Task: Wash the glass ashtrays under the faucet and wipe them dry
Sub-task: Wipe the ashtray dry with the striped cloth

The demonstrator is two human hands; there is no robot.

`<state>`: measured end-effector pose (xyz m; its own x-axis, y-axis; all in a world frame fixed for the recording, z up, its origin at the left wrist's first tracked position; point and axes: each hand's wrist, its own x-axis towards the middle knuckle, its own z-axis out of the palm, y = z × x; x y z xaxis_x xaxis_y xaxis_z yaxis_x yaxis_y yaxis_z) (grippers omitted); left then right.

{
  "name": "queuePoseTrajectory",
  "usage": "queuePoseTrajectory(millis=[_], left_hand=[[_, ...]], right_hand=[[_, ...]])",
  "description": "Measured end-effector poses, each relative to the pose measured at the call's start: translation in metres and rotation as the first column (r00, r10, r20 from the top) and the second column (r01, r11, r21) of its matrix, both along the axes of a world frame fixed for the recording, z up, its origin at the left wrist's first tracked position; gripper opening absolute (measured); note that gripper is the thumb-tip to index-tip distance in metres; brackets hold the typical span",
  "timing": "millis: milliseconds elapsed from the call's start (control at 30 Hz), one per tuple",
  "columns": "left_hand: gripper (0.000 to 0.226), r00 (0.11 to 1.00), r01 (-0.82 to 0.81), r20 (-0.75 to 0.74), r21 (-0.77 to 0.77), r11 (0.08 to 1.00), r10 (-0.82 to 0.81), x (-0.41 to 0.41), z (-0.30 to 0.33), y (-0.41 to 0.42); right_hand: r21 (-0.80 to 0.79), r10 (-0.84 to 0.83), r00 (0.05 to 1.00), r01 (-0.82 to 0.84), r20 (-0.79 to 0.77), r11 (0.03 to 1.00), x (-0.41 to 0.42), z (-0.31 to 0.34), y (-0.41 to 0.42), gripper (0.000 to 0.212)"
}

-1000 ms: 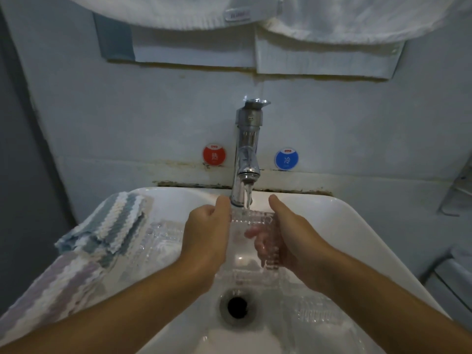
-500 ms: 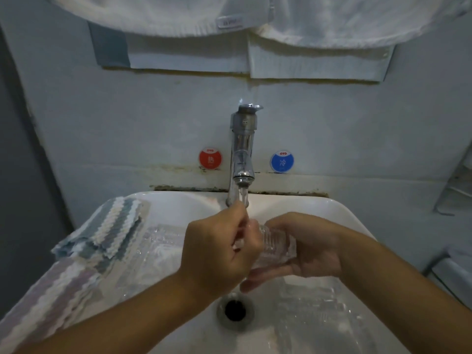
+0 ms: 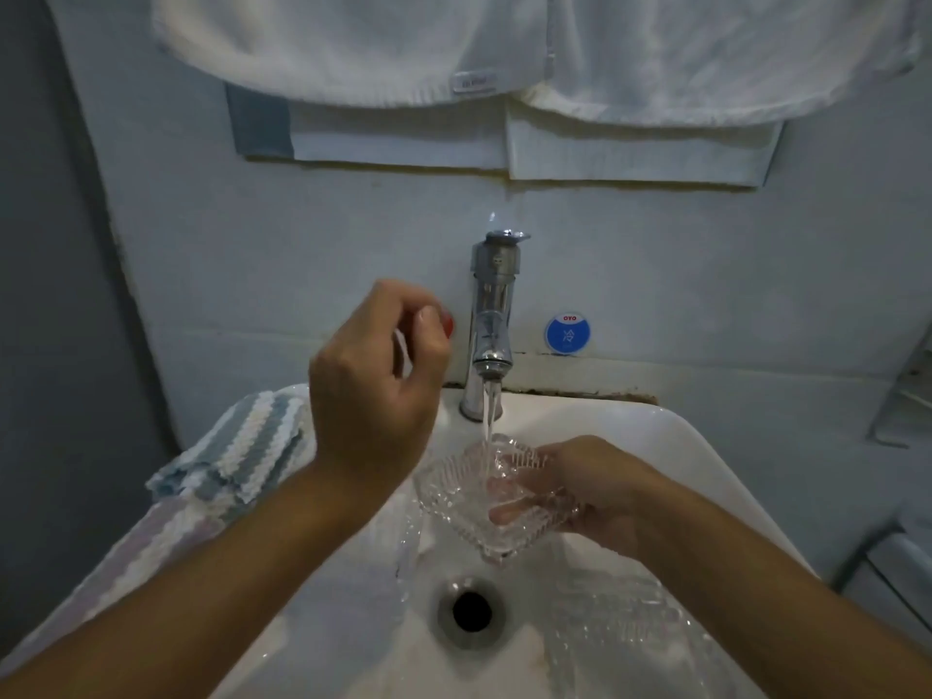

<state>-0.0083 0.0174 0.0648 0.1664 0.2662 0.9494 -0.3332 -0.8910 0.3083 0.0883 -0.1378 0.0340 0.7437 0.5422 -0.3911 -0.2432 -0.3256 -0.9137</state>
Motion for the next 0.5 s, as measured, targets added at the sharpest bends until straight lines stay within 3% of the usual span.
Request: queuePoseTrajectory(millis=[67, 200, 300, 400, 500], left_hand=[[0.026, 0.998, -0.04, -0.055, -0.032, 0.999, 0.038, 0.001, 0.018, 0.007], [0.043, 0.961, -0.075, -0.242, 0.243, 0.967, 0.136, 0.006, 0.043, 0.009], [0.045, 0.941, -0.069, -0.288, 0.346, 0.936, 0.176, 0.01, 0.047, 0.005], [0.044, 0.946, -0.09, -0.267, 0.329, 0.94, 0.184, 0.012, 0.046, 0.002], [0.035, 0.949, 0.015, -0.311, 0.201, 0.979, 0.049, 0.013, 0.046, -0.001]], right_hand=[[0.006, -0.001, 0.999, 0.001, 0.042, 1.0, -0.003, 0.002, 0.0, 0.017], [-0.015, 0.006, 0.995, -0.004, 0.099, 1.0, -0.008, 0.004, 0.0, 0.017], [-0.016, -0.004, 0.995, 0.006, 0.095, 1.0, -0.009, 0.007, 0.001, 0.015], [-0.01, 0.002, 0.996, -0.001, 0.09, 1.0, -0.009, 0.009, 0.001, 0.013], [-0.008, 0.005, 0.994, -0.004, 0.108, 1.0, -0.01, 0.01, 0.001, 0.012]])
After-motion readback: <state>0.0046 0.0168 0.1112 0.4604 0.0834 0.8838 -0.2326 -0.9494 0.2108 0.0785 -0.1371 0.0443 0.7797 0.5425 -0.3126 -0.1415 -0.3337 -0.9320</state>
